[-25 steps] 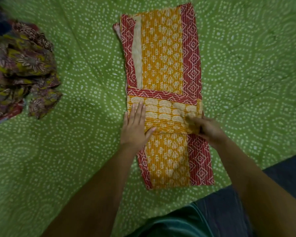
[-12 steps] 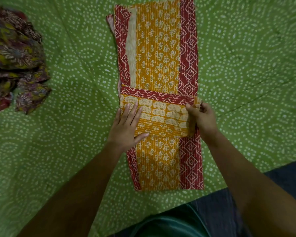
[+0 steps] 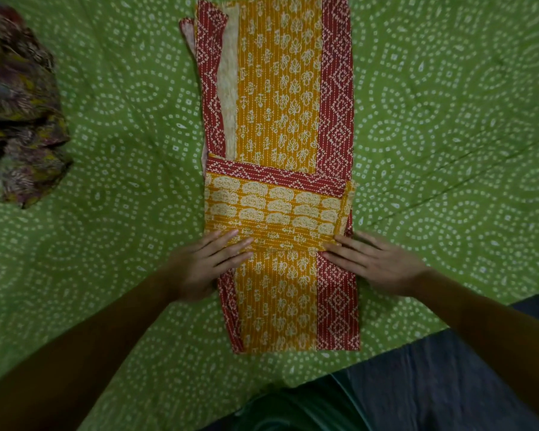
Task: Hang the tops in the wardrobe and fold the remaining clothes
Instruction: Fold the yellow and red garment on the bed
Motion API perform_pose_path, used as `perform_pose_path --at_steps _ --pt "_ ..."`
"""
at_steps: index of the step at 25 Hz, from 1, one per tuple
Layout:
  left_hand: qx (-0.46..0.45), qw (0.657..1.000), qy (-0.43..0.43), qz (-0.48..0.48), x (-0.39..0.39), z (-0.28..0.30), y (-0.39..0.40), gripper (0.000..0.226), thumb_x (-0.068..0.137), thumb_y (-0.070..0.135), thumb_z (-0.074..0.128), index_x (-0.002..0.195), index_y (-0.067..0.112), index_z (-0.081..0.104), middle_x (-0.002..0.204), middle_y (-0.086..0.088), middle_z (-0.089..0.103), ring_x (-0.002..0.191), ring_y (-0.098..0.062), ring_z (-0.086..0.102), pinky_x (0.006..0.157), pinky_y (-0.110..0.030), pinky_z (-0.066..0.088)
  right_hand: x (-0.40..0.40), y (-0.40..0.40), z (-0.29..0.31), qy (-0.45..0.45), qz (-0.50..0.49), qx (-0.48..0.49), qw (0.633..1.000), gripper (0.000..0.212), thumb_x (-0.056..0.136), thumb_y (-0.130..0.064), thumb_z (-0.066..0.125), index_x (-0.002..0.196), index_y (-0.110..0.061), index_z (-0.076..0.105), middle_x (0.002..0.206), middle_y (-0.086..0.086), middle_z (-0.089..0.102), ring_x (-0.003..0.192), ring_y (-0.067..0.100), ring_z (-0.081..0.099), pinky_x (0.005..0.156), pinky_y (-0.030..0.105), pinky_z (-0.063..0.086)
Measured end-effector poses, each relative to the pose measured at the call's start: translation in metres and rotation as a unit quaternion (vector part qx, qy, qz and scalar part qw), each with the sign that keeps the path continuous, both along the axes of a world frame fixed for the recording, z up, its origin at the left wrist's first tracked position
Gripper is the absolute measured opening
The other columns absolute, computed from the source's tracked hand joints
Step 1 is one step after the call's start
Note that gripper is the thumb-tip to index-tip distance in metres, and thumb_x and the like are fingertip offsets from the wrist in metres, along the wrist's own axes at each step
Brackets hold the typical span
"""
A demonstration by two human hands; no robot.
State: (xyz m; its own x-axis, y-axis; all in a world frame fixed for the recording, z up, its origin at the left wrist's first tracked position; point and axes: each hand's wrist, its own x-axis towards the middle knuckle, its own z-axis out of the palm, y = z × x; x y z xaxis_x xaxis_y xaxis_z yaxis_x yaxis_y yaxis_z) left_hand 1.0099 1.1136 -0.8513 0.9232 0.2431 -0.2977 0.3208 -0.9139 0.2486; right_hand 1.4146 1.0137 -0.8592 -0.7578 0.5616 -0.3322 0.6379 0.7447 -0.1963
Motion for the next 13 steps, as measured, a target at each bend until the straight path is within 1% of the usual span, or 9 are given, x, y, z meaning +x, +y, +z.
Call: perform_pose_path --at_steps 3,5,6,7,8,9,10,12,13 --pt "-0.052 0.992 -0.056 0.101 0.016 -0.011 -0.008 0.066 0.082 -0.001 0.029 0.143 0.024 0.041 0.152 -0.001 0.033 0.144 -0.026 0.022 0.116 -0.04 0.019 -0.023 0.02 -0.008 0.032 -0.061 -0.05 0.996 0.076 0.078 0.0 0.046 0.149 -0.024 0.03 0.156 0.003 0.024 0.145 0.023 0.018 0.117 0.044 0.022" --pt "-0.146 0.955 -0.093 0.24 0.023 -0.014 -0.005 0.059 0.085 -0.007 0.044 0.13 0.028 0.056 0.141 0.002 0.05 0.135 -0.02 0.041 0.112 -0.035 0.031 -0.029 0.031 0.004 0.098 -0.19 -0.152 0.965 0.07 0.079 -0.002 0.057 0.138 -0.037 0.044 0.152 -0.011 0.032 0.137 0.018 0.038 0.1 0.035 0.047" --pt "-0.237 0.891 -0.104 0.372 0.026 -0.012 -0.001 0.045 0.088 -0.001 0.053 0.122 0.027 0.063 0.13 -0.001 0.061 0.125 -0.02 0.052 0.107 -0.032 0.037 -0.032 0.037 0.013 0.131 -0.282 -0.214 0.926 0.063 0.082 -0.002 0.058 0.131 -0.04 0.051 0.147 -0.018 0.039 0.127 0.014 0.05 0.087 0.027 0.055" --pt "-0.355 0.755 -0.118 0.538 0.032 -0.007 0.007 0.028 0.09 0.008 0.057 0.111 0.023 0.066 0.114 -0.005 0.067 0.114 -0.024 0.058 0.103 -0.033 0.043 -0.038 0.046 0.024 0.165 -0.391 -0.278 0.862 0.05 0.086 -0.002 0.057 0.123 -0.035 0.059 0.136 -0.018 0.05 0.112 0.012 0.06 0.078 0.023 0.055" --pt "-0.45 0.59 -0.132 0.658 0.044 0.003 0.019 0.015 0.093 0.018 0.054 0.102 0.017 0.067 0.1 -0.008 0.068 0.106 -0.029 0.059 0.099 -0.039 0.045 -0.042 0.06 0.029 0.2 -0.497 -0.345 0.771 0.033 0.091 -0.004 0.054 0.112 -0.027 0.065 0.12 -0.011 0.062 0.096 0.012 0.065 0.078 0.025 0.054" --pt "-0.501 0.455 -0.142 0.722 0.053 0.007 0.031 0.02 0.097 0.024 0.048 0.094 0.014 0.064 0.092 -0.008 0.065 0.1 -0.031 0.059 0.097 -0.044 0.045 -0.046 0.079 0.03 0.225 -0.574 -0.385 0.686 0.022 0.094 -0.008 0.051 0.102 -0.02 0.066 0.104 -0.003 0.068 0.086 0.016 0.065 0.081 0.03 0.053" --pt "-0.511 0.424 -0.158 0.731 0.063 0.013 0.047 0.026 0.101 0.026 0.039 0.09 0.015 0.061 0.09 -0.006 0.062 0.093 -0.028 0.06 0.095 -0.045 0.045 -0.046 0.099 0.03 0.231 -0.624 -0.4 0.63 0.019 0.097 -0.011 0.046 0.098 -0.014 0.065 0.097 0.005 0.068 0.085 0.022 0.064 0.085 0.036 0.052" --pt "-0.492 0.481 -0.163 0.707 0.086 0.032 0.075 0.034 0.105 0.029 0.025 0.1 0.018 0.058 0.101 -0.003 0.061 0.094 -0.019 0.059 0.098 -0.044 0.042 -0.05 0.132 0.036 0.214 -0.66 -0.43 0.578 0.031 0.102 -0.018 0.037 0.117 -0.001 0.058 0.117 0.017 0.061 0.109 0.033 0.058 0.099 0.041 0.043" --pt "-0.489 0.515 -0.165 0.684 0.094 0.04 0.084 0.04 0.104 0.035 0.021 0.118 0.017 0.054 0.12 -0.005 0.058 0.109 -0.022 0.057 0.104 -0.043 0.037 -0.054 0.143 0.042 0.223 -0.659 -0.437 0.57 0.041 0.104 -0.026 0.033 0.13 0.0 0.05 0.13 0.017 0.054 0.121 0.032 0.051 0.104 0.041 0.038"
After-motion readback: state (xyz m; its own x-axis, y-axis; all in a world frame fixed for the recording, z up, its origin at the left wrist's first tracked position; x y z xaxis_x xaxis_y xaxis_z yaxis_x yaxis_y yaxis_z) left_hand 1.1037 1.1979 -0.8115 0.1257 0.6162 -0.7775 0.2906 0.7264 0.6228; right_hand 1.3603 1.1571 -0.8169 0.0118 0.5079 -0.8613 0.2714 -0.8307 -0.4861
